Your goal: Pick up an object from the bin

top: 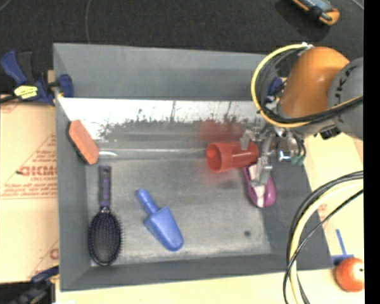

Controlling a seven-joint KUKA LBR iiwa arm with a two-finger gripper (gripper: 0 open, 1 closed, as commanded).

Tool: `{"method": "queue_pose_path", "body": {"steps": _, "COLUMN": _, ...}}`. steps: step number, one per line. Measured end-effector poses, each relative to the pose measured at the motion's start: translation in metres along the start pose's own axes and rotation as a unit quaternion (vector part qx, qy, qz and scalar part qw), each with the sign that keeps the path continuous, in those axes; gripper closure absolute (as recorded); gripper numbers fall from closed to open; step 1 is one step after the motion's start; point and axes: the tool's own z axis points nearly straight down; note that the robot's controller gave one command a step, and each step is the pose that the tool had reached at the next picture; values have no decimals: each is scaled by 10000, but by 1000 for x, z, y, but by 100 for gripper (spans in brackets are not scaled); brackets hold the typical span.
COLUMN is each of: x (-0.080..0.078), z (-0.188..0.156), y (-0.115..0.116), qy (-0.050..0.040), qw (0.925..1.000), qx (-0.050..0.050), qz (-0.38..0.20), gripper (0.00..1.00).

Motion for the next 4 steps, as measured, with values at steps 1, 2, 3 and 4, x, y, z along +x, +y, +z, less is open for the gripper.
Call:
{"method": "queue_pose_path", "body": {"steps": 1, "x": -1, "z": -5, "y": 1, "qy": -35, "qw": 10000, "qx": 7, "qz": -21, "gripper": 0}}
{"method": "queue_pose_path", "body": {"steps": 2, "x": -9, "z": 30, "y": 30, "qy": -159, "qw": 9848, "qx": 48, "qz": -1728, "gripper": 0}}
{"method": "queue_pose_path", "body": {"steps": 3, "x": -12, "z": 9, "y": 51, "qy": -83, "qw": 9922, "qx": 21, "qz": -1243, "gripper": 0}}
{"method": "queue_pose_path", "body": {"steps": 4, "x": 4, "z": 12, "y": 23, "qy": -130, "qw": 9382, "qx": 68, "qz": -3458, "gripper": 0}}
